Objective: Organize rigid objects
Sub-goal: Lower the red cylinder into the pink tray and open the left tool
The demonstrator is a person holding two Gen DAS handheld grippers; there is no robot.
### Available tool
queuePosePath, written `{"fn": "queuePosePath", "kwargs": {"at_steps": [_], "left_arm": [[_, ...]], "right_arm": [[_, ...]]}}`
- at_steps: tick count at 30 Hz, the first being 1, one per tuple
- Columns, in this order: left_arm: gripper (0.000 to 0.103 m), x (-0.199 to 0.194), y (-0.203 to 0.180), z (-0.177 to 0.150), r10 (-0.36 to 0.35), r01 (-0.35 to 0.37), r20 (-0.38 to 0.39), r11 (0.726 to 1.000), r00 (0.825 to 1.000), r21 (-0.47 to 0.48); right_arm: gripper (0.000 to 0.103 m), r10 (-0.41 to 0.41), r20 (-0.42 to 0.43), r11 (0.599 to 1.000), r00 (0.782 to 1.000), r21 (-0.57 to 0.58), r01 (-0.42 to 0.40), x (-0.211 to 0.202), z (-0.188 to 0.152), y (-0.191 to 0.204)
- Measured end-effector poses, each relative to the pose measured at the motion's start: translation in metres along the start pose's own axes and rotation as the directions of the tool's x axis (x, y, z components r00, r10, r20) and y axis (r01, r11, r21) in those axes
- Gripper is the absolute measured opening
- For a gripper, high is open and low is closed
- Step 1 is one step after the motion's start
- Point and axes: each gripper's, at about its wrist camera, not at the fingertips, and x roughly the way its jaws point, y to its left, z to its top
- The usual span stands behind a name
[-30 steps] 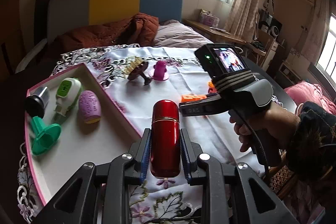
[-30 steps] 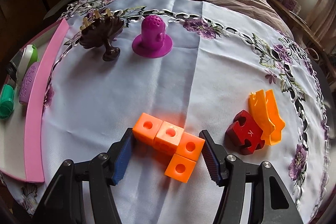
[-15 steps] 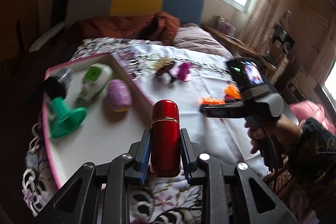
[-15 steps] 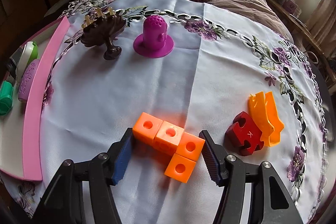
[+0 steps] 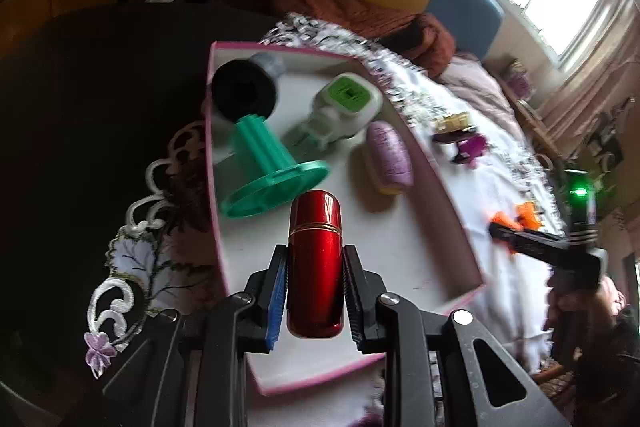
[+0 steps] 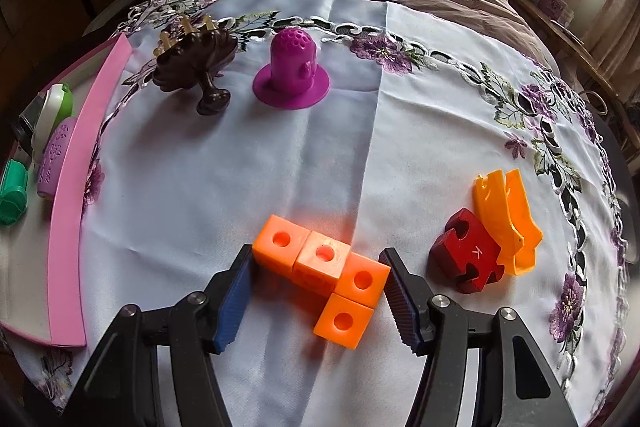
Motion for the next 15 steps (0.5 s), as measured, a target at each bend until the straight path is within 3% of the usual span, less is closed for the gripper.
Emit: {"fn": "queuePosePath", "kwargs": {"at_steps": [8, 15], "left_arm": [[0.026, 0.021, 0.002, 0.015, 0.139, -0.142, 0.041, 0.987, 0.989, 0.080], [0.029, 0.023, 0.000, 0.020, 0.162, -0.166, 0.048, 0.982, 0.986, 0.091]], "right_arm": [[0.062, -0.001, 0.000, 1.000, 1.000, 0.001, 0.001, 0.000, 0.000, 0.000], [0.062, -0.003, 0.000, 1.000, 1.000, -0.003, 0.003, 0.000, 0.000, 0.000]]}}
